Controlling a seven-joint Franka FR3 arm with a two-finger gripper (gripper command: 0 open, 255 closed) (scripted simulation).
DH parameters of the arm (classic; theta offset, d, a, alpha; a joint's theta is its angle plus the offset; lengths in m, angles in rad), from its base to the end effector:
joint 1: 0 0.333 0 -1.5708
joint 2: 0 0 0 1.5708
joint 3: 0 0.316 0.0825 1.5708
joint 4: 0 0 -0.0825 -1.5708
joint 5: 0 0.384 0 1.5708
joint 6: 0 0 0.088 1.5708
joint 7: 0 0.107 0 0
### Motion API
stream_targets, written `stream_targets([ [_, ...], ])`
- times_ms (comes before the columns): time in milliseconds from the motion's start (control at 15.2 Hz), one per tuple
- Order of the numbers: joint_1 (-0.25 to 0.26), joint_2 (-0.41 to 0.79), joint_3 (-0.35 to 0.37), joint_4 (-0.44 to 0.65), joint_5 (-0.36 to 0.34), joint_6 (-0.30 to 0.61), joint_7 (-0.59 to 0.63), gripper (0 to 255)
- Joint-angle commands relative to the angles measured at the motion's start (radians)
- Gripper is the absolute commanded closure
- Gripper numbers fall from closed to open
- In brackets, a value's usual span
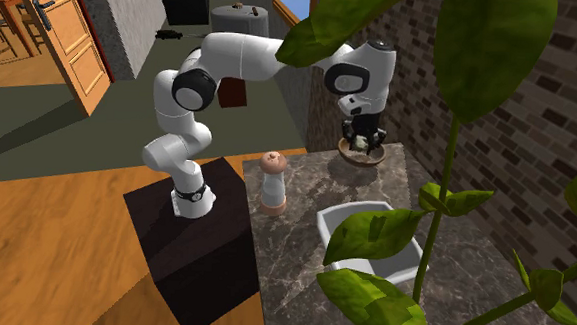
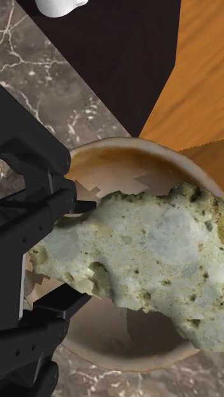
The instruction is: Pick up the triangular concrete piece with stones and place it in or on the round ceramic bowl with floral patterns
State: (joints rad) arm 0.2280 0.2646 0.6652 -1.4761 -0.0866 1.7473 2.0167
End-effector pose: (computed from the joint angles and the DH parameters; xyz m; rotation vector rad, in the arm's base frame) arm 0.4388 0.4569 0.5573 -2.5895 1.6470 0.1046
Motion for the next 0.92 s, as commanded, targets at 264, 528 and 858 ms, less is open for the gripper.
stream_targets([
  [264, 0.0, 0.0, 0.0, -0.002, 0.0, 0.002, 0.0, 255],
  [528, 0.0, 0.0, 0.0, -0.002, 0.0, 0.002, 0.0, 0],
  [858, 0.012, 0.013, 0.001, 0.117, -0.008, -0.105, 0.002, 0],
])
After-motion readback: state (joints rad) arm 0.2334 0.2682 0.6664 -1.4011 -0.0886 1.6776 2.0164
